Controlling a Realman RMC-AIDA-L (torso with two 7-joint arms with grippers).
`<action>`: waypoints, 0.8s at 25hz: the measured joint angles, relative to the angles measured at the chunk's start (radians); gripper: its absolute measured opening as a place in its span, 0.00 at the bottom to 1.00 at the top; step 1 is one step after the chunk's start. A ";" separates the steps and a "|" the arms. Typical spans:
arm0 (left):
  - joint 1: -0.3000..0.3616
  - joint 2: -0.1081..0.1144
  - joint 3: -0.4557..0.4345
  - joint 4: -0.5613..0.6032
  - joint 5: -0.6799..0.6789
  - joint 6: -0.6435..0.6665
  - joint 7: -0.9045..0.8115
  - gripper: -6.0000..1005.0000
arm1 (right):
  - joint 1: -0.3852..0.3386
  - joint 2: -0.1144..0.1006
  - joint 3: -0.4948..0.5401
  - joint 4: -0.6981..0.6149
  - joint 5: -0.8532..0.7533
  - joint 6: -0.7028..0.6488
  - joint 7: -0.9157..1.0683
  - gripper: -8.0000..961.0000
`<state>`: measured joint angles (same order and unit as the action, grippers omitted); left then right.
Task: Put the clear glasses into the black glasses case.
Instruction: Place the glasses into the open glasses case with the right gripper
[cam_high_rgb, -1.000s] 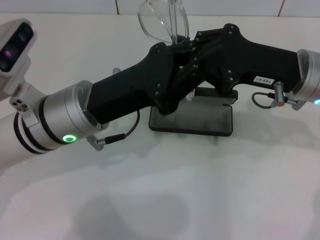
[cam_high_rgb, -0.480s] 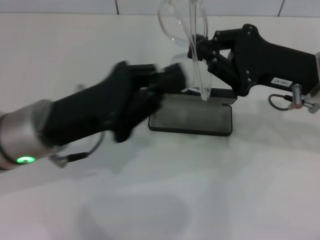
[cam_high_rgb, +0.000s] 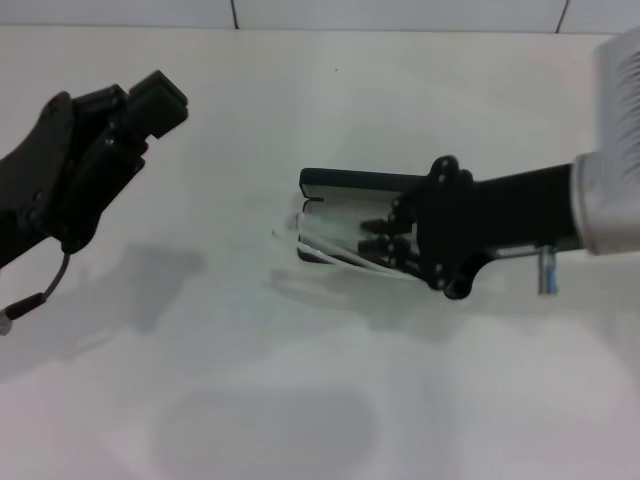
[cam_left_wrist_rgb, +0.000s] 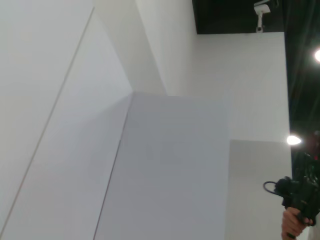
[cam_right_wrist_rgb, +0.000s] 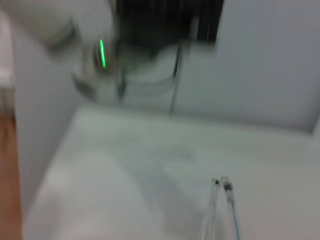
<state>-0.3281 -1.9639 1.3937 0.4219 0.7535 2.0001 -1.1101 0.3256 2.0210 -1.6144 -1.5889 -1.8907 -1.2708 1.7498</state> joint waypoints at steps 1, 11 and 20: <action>0.001 0.001 -0.005 0.000 0.000 0.000 0.001 0.05 | -0.001 0.000 -0.032 -0.033 -0.056 0.018 0.034 0.09; -0.002 -0.004 -0.022 -0.009 -0.004 -0.004 0.017 0.05 | 0.089 0.006 -0.333 -0.040 -0.552 0.259 0.362 0.09; -0.007 -0.012 -0.046 -0.011 0.008 -0.007 0.018 0.05 | 0.154 0.007 -0.407 0.034 -0.700 0.333 0.450 0.09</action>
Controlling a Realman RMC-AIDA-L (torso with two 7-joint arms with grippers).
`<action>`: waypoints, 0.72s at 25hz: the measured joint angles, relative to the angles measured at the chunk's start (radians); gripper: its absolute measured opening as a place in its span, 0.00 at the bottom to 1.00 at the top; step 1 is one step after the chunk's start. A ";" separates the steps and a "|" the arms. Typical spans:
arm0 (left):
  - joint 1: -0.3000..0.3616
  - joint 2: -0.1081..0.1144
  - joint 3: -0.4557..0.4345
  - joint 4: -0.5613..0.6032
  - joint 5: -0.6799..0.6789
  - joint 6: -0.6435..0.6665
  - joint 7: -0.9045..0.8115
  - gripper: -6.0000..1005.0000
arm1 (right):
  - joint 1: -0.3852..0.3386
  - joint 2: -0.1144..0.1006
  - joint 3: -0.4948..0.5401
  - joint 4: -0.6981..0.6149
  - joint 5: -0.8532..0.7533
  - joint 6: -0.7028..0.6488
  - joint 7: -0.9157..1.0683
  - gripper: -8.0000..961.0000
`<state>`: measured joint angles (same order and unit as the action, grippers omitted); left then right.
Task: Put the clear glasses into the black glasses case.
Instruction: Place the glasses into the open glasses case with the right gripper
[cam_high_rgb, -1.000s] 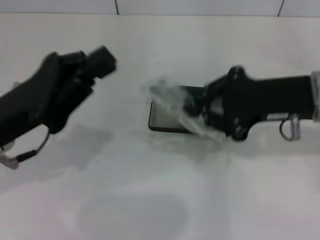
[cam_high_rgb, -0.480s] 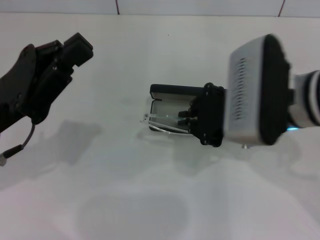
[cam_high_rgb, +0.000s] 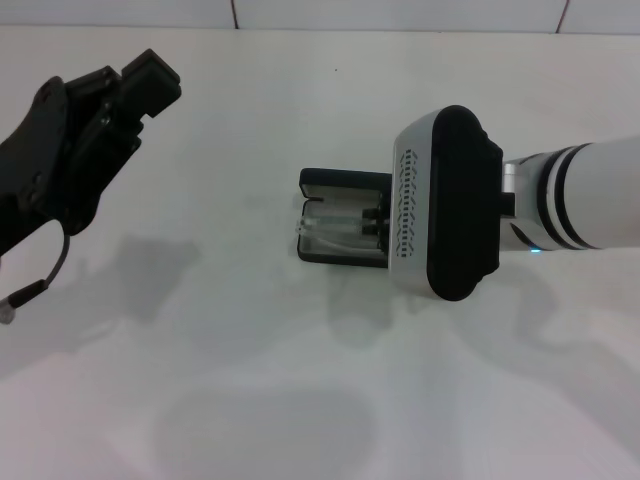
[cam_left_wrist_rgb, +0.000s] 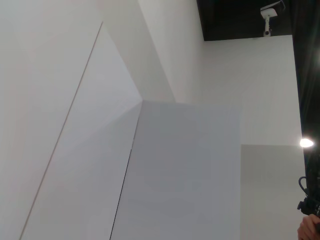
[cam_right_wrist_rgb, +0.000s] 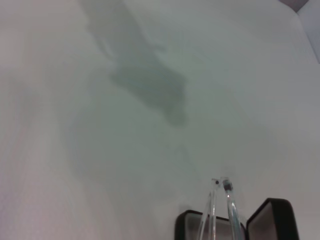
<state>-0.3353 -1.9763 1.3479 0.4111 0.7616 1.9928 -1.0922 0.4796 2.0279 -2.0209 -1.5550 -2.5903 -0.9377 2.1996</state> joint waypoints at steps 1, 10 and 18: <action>0.000 -0.001 0.000 0.000 0.000 -0.001 0.000 0.05 | 0.000 0.000 -0.001 0.003 -0.005 0.005 0.000 0.09; -0.004 -0.006 -0.001 0.000 0.001 -0.013 0.002 0.05 | 0.029 0.000 -0.025 0.081 -0.030 0.065 0.009 0.09; 0.004 -0.009 -0.001 -0.002 0.002 -0.014 0.003 0.05 | 0.038 0.000 -0.064 0.136 -0.034 0.149 0.011 0.09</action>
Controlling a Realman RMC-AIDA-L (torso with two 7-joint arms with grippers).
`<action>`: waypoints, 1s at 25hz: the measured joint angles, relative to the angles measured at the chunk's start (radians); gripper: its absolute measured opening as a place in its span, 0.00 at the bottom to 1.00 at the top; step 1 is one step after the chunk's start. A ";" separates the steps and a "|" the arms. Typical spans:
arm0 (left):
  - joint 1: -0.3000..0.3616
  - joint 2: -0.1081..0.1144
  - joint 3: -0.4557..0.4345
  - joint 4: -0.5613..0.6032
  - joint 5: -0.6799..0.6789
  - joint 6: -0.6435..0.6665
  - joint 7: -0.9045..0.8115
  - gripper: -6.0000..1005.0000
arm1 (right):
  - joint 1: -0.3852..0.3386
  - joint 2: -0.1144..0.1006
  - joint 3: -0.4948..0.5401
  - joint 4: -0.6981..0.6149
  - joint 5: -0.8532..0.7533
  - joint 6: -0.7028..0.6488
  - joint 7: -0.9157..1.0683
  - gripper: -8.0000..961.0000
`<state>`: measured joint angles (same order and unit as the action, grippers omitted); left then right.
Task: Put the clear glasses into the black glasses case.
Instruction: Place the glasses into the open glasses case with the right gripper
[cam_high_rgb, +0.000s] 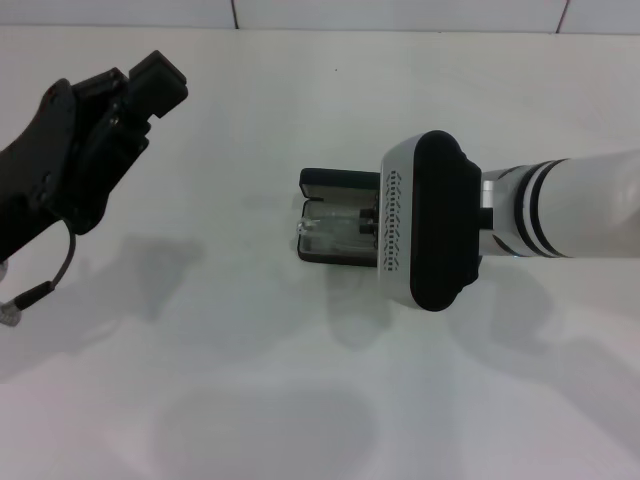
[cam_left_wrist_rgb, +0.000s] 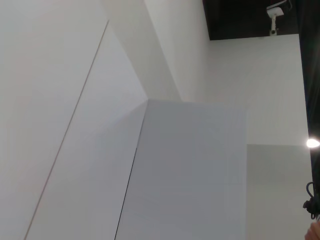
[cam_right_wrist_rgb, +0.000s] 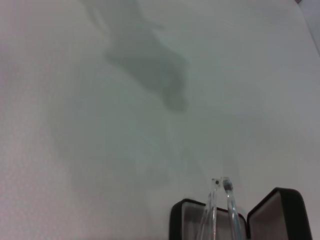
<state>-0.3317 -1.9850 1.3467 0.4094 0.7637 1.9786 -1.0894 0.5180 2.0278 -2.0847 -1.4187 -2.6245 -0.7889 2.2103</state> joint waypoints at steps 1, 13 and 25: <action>0.002 -0.001 0.000 0.000 0.000 0.000 0.000 0.05 | 0.000 0.000 -0.002 0.002 -0.002 0.002 0.000 0.09; 0.007 -0.011 0.000 -0.002 0.002 0.002 0.000 0.05 | -0.006 0.000 -0.035 0.012 -0.125 0.028 0.079 0.09; 0.007 -0.011 0.000 -0.001 0.002 0.005 0.000 0.05 | -0.008 0.000 -0.048 0.014 -0.128 0.048 0.087 0.09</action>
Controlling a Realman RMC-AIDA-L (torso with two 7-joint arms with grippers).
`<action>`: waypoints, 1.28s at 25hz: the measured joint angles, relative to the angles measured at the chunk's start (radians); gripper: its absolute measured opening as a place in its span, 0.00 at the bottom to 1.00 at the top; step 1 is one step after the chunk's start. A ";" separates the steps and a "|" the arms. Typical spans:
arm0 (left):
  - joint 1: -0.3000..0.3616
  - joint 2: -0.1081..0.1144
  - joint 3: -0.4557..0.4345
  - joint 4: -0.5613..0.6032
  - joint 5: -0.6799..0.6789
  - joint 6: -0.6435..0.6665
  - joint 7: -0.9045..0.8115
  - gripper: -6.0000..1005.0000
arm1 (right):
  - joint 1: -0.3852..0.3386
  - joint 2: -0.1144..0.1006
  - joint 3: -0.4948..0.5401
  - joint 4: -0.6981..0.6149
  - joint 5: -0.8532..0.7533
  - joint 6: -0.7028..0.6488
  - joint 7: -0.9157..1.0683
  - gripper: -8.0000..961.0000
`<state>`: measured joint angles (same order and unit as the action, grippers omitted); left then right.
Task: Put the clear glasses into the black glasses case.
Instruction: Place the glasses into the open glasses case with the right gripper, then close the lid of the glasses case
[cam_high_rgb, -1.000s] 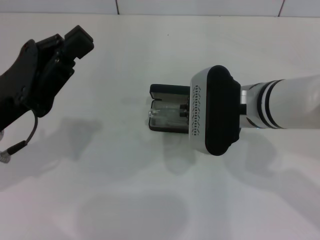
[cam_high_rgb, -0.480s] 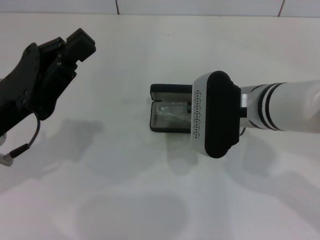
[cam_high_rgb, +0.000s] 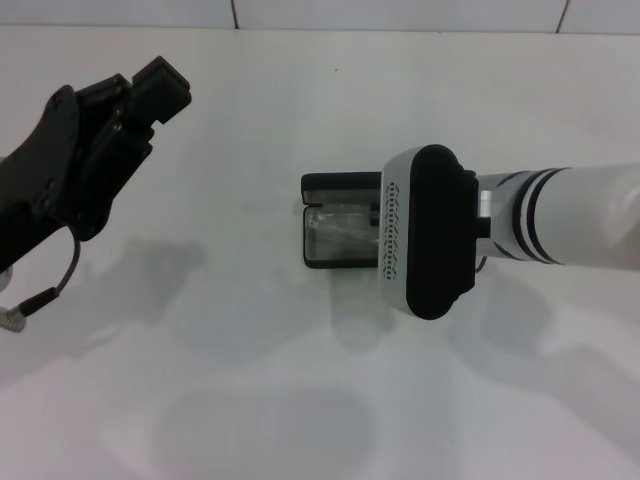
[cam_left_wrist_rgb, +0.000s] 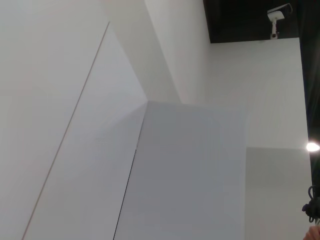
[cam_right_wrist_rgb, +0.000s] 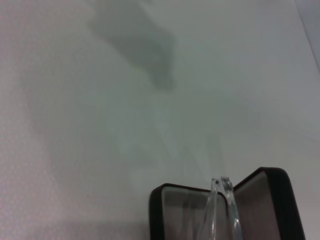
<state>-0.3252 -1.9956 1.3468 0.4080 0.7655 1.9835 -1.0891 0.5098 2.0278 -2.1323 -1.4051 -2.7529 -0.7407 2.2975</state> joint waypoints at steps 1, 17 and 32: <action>0.001 0.000 0.000 0.000 0.000 0.000 0.000 0.05 | 0.000 0.000 -0.001 0.000 0.000 0.000 0.000 0.09; 0.009 0.000 0.000 0.000 -0.001 0.002 0.000 0.05 | -0.032 0.000 -0.031 -0.051 -0.049 -0.022 0.001 0.16; -0.028 0.024 -0.030 0.011 0.010 -0.022 -0.002 0.05 | -0.254 -0.021 0.290 -0.312 0.531 -0.352 -0.197 0.35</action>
<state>-0.3529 -1.9715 1.3167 0.4187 0.7756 1.9614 -1.0912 0.2561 2.0064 -1.8419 -1.7171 -2.2221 -1.0923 2.1009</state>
